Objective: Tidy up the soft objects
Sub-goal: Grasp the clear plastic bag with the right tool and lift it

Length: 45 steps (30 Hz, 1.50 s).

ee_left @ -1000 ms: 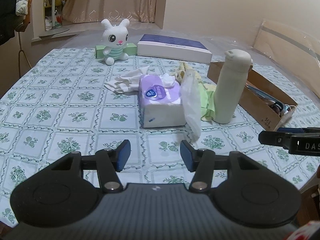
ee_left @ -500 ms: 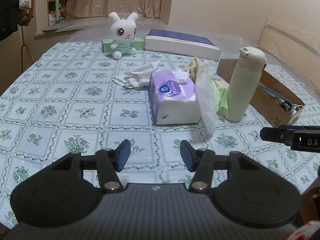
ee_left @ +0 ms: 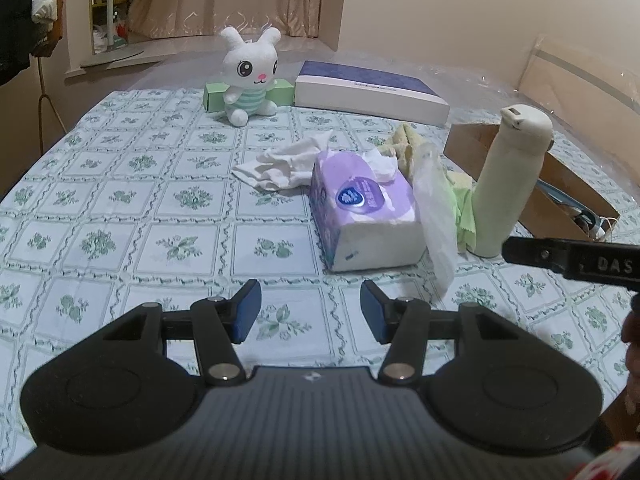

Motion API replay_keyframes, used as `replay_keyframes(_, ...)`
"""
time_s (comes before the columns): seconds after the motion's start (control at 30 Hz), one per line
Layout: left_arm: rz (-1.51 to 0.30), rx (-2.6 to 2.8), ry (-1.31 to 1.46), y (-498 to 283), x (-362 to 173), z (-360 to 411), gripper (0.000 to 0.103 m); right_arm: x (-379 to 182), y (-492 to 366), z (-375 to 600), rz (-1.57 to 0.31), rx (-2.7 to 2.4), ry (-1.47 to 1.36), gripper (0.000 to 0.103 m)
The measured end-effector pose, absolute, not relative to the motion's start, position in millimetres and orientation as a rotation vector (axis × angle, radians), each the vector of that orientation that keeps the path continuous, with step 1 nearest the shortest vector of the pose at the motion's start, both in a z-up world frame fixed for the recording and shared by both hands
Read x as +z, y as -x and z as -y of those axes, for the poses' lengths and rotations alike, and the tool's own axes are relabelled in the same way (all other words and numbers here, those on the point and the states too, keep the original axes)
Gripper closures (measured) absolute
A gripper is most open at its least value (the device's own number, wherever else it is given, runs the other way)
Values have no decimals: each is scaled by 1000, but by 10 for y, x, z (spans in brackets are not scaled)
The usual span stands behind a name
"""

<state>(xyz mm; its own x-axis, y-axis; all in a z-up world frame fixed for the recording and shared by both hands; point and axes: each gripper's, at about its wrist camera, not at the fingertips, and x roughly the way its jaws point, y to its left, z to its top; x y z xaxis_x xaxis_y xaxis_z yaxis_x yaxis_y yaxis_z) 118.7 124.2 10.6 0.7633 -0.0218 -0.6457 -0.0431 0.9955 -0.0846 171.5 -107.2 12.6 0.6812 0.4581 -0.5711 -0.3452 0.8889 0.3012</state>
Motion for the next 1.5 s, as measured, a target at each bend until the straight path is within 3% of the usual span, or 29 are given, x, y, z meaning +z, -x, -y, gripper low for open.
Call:
replay_keyframes(0.77,-712,-30,67,-1938,7,-1398,52,-192,-2426,770,-700,405,-360,34)
replay_keyframes(0.83,-713,-32,71,-1958,-5,-1398,52,-213,-2462,791,-704,399,-382,41)
replay_keyframes(0.87,-713,-34,73,-1968,-13,-1399,52,-224,-2476,805,-706,392,-388,51)
replay_keyframes(1.07,-725,-41,73,-2015,-78,-1399,51,-273,-2509,880,-711,374,-405,69)
replay_keyframes(1.13,-728,-41,74,-2024,-95,-1400,51,-274,-2506,886,-711,375,-394,79)
replay_keyframes(1.17,-728,-43,75,-2027,-99,-1400,51,-272,-2509,885,-713,372,-383,91)
replay_keyframes(1.2,-728,-44,74,-2026,-101,-1398,51,-274,-2512,885,-718,369,-375,96)
replay_keyframes(1.5,-707,-72,59,-1991,-19,-1333,51,-184,-2228,987,-713,382,-233,101)
